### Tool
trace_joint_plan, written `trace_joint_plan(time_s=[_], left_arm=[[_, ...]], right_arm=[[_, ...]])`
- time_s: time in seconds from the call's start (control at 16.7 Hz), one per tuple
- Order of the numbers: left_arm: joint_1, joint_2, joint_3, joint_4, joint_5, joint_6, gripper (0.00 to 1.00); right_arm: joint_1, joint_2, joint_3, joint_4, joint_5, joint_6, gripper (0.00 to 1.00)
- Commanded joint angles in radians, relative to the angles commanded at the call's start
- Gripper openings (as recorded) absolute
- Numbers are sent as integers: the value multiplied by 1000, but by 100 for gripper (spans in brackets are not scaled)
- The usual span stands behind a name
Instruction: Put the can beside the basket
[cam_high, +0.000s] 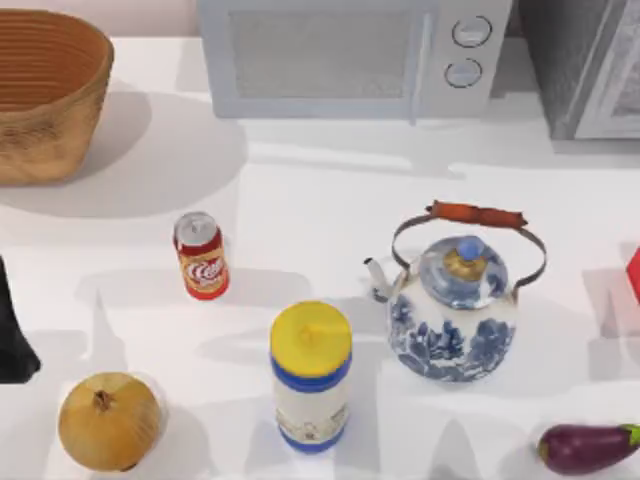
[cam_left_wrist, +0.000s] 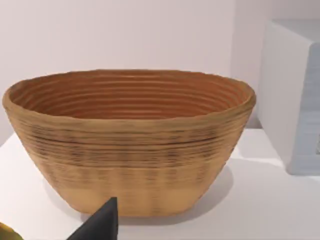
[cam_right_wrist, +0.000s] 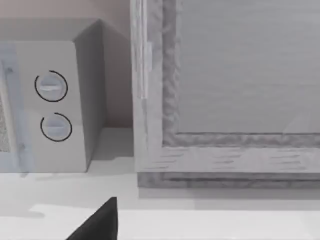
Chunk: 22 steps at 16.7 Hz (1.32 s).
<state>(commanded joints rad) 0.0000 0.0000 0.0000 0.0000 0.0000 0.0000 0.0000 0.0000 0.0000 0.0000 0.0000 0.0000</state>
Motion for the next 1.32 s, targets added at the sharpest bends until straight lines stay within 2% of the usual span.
trace_joint_plan(time_s=[0.24, 0.54, 1.32], left_arm=[[-9, 31, 30, -27, 0, 8, 100], [-78, 294, 277, -225, 1, 72, 100], [-323, 1626, 1366, -977, 0, 300, 100]], right_arm=[[0, 0, 0, 0, 0, 0, 100], [0, 0, 0, 0, 0, 0, 100], [0, 0, 0, 0, 0, 0, 100]])
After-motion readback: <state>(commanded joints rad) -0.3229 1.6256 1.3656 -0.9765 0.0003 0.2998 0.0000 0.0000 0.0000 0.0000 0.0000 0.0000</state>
